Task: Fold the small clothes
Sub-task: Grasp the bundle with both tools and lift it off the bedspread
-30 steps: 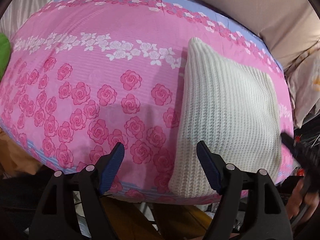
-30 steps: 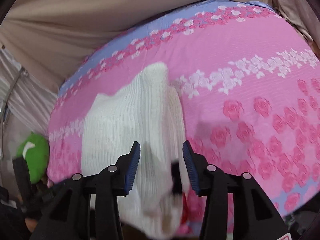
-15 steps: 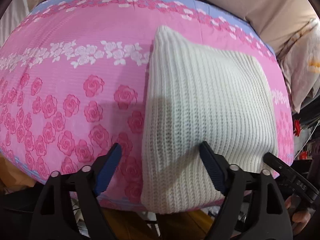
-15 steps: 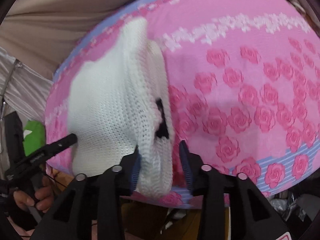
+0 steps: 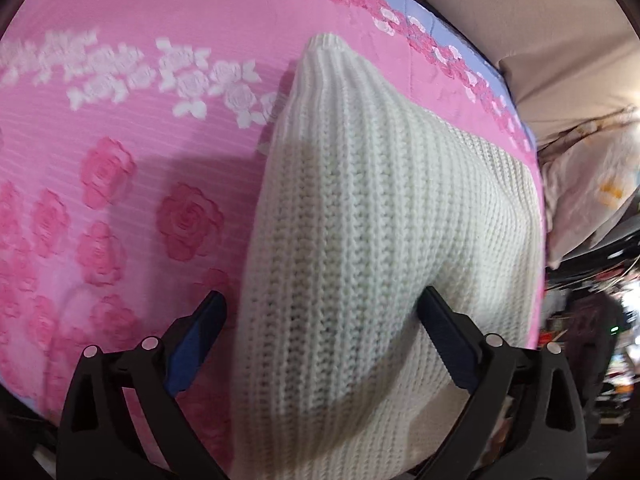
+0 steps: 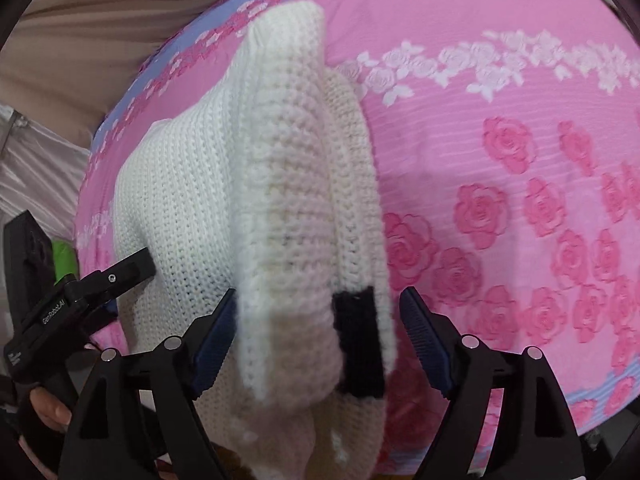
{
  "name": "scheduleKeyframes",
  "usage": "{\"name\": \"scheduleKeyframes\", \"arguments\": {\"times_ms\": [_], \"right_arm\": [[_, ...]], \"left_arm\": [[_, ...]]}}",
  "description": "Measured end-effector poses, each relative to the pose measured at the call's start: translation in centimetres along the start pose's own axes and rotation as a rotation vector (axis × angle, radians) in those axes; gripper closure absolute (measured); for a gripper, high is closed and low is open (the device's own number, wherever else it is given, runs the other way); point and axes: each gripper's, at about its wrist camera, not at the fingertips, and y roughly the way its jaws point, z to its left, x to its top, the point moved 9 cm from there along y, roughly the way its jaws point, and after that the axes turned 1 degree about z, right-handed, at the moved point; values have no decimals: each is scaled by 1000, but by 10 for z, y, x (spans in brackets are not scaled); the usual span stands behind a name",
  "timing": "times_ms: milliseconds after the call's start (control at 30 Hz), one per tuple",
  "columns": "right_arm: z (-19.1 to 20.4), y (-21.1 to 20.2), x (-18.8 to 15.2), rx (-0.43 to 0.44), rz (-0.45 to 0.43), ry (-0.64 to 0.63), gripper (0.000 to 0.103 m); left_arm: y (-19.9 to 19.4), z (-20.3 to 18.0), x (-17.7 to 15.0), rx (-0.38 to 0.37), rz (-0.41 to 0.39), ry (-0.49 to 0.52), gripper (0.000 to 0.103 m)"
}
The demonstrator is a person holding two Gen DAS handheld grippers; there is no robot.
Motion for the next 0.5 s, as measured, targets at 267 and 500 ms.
{"name": "scheduleKeyframes", "arguments": {"times_ms": [267,500], "right_arm": [[1,-18,-2,106,-30,49,65],[24,-108,-12,158,-183,41,69]], "left_arm": [[-20,-24,0,-65,42,33,56],[-94,-91,-3,-152,-17,179,60]]}}
